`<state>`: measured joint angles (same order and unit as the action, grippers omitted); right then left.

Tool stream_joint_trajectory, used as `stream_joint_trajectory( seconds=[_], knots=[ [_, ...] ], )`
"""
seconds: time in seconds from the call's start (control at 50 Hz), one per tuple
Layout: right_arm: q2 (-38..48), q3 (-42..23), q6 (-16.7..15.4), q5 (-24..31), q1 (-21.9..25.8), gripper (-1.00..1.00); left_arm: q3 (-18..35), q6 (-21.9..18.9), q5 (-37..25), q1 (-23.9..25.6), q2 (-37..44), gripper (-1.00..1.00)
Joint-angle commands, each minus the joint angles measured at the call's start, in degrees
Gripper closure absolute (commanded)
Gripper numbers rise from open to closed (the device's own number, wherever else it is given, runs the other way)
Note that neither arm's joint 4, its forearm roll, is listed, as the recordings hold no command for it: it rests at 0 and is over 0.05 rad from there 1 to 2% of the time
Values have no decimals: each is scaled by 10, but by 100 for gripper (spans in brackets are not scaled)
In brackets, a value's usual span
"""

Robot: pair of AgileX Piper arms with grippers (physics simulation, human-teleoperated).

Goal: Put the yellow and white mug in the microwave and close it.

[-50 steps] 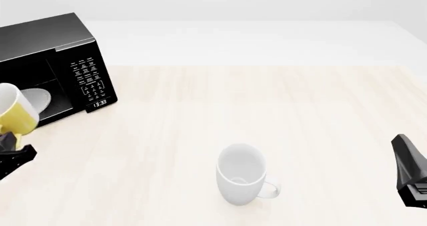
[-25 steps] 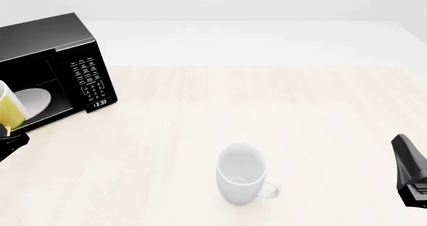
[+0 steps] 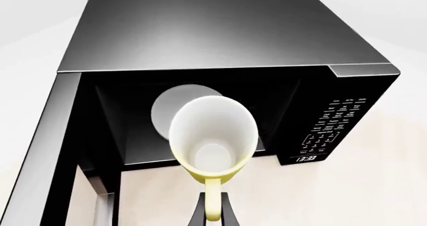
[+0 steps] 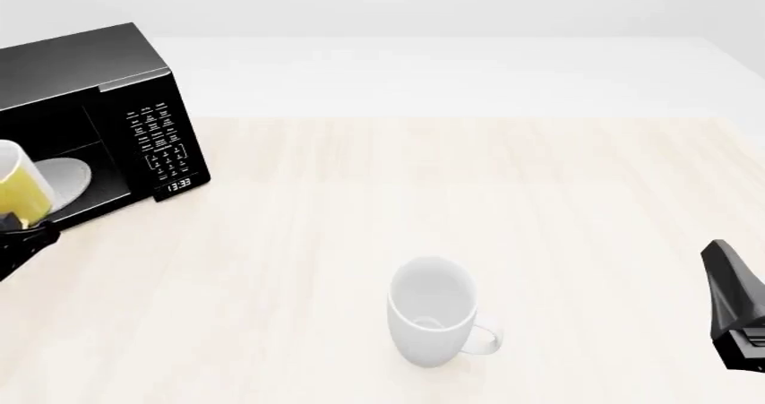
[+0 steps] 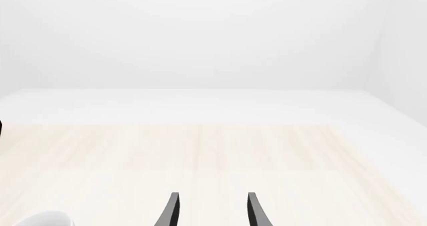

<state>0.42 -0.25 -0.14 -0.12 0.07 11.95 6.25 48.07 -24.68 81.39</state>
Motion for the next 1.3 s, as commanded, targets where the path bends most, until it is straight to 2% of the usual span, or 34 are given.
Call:
stream_joint_trajectory(
  seconds=[0.02, 0.42, 0.86, 1.3],
  knots=[
    [0, 0, 0, 0, 0, -100, 27, -10, 11, -4, 36, 100],
    [0, 0, 0, 0, 0, -100, 67, -1, 33, -13, 134, 100],
    [0, 0, 0, 0, 0, -100, 93, 3, 36, -15, 157, 100],
    [0, 0, 0, 0, 0, -100, 142, 18, 22, -24, 192, 100]
  ],
)
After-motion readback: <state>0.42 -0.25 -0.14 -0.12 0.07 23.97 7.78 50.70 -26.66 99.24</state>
